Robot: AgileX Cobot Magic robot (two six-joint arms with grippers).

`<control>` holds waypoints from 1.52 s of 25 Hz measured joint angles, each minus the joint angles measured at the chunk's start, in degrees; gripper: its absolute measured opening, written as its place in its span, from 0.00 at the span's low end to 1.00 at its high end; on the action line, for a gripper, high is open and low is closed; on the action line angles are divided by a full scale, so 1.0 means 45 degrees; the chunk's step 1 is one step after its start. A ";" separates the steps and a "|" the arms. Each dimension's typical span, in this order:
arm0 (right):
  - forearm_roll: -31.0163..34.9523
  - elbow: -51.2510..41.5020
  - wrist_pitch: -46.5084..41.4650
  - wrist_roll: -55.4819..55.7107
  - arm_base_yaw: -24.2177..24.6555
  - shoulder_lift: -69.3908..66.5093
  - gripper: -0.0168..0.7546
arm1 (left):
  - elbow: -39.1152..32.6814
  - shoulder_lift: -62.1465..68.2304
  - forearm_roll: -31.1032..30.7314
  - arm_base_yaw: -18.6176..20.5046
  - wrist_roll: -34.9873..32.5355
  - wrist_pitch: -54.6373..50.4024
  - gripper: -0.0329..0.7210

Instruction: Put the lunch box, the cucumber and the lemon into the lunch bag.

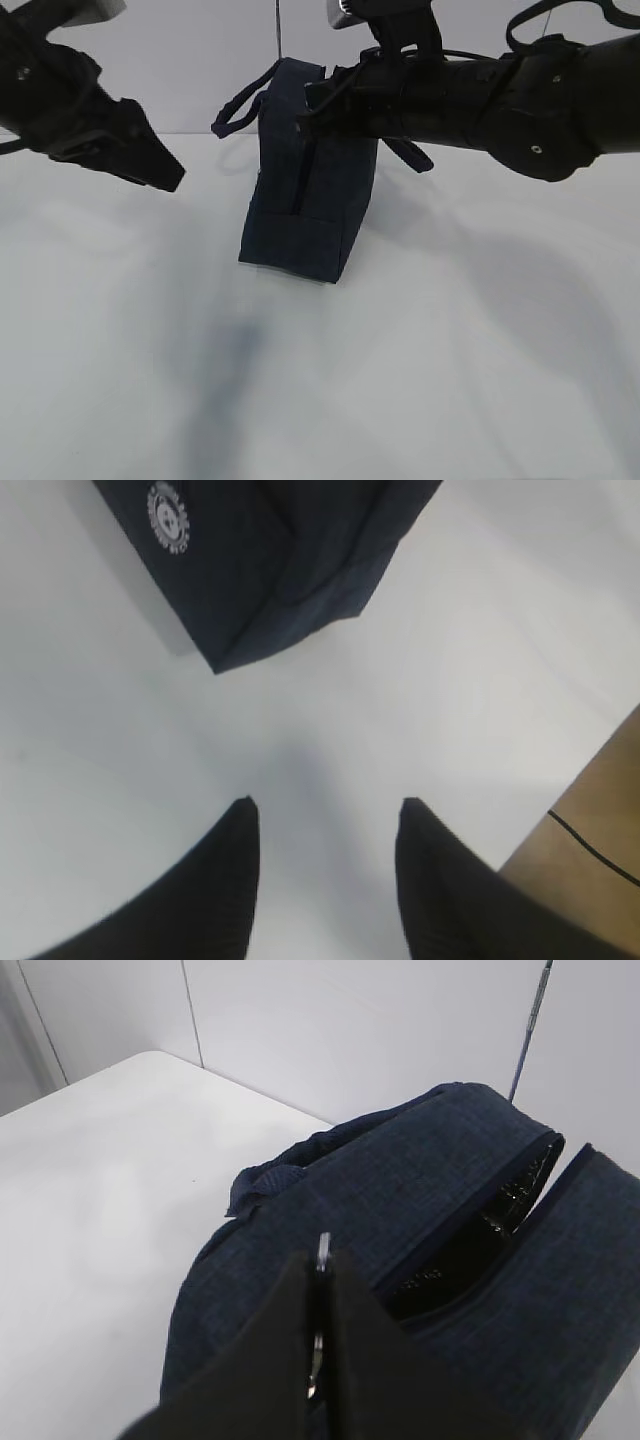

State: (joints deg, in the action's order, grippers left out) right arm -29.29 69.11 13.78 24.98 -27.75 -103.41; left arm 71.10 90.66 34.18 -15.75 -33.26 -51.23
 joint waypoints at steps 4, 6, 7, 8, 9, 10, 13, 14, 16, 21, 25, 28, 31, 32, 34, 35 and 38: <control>0.0000 0.0000 -0.0008 0.0000 0.0000 0.0000 0.02 | 0.0000 0.0769 0.0136 -0.0596 -0.0198 0.1164 0.53; 0.0000 0.0000 -0.0030 0.0000 0.0000 0.0000 0.02 | 0.0000 0.1140 0.0326 -0.0827 -0.0487 0.1535 0.53; 0.0000 0.0000 -0.0030 0.0000 0.0000 0.0000 0.02 | 0.0000 0.1333 0.0441 -0.0958 -0.0679 0.1700 0.53; 0.0000 0.0000 -0.0030 0.0000 0.0000 0.0000 0.02 | 0.0000 0.1483 0.0562 -0.1069 -0.0811 0.1865 0.53; 0.0000 0.0000 -0.0030 0.0000 0.0000 0.0000 0.02 | 0.0000 0.1652 0.0654 -0.1197 -0.0912 0.2069 0.54; 0.0000 0.0000 -0.0036 0.0000 0.0000 0.0000 0.02 | 0.0000 0.1773 0.0753 -0.1328 -0.0981 0.2343 0.54; 0.0000 0.0022 -0.0036 0.0000 0.0000 0.0000 0.02 | 0.0000 0.1935 0.1195 -0.1645 -0.1481 0.3116 0.54; 0.0000 0.0022 -0.0036 0.0000 0.0000 0.0000 0.02 | 0.0000 0.1943 0.1346 -0.1757 -0.1700 0.3392 0.54; 0.0000 0.0048 -0.0036 0.0000 0.0000 0.0000 0.02 | 0.0000 0.1943 0.1515 -0.1927 -0.2041 0.3971 0.54; 0.0000 0.0048 -0.0036 0.0000 0.0000 0.0000 0.02 | 0.0000 0.2071 0.1641 -0.1987 -0.2244 0.4703 0.54; 0.0022 0.0048 -0.0036 0.0000 0.0000 0.0000 0.02 | 0.0000 0.2367 0.1667 -0.1987 -0.2248 0.4404 0.54; 0.0022 0.0048 -0.0036 0.0000 0.0000 0.0006 0.02 | 0.0000 0.2475 0.1667 -0.1987 -0.2269 0.4220 0.54; 0.0022 0.0099 -0.0348 0.0000 0.0000 0.0057 0.02 | 0.0000 0.2475 0.1667 -0.1987 -0.2269 0.4220 0.54; 0.0022 0.0198 -0.0717 0.0000 0.0000 0.0112 0.02 | 0.0000 0.2475 0.1667 -0.1987 -0.2269 0.4212 0.54; 0.0022 0.0516 -0.1662 0.0000 0.0000 0.0164 0.02 | 0.0000 0.2475 0.1667 -0.1987 -0.2269 0.4192 0.54; 0.0085 0.0755 -0.2266 0.0000 0.0000 0.0164 0.02 | 0.0000 0.2475 0.1667 -0.1987 -0.2269 0.4192 0.54; 0.0245 0.1569 -0.4018 0.0329 0.0000 0.0169 0.02 | 0.0000 0.2475 0.1667 -0.1987 -0.2269 0.4192 0.54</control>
State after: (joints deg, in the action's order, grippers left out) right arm -28.19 76.17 -4.30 26.46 -27.75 -102.65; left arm 71.10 101.80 41.69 -24.69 -43.47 -32.36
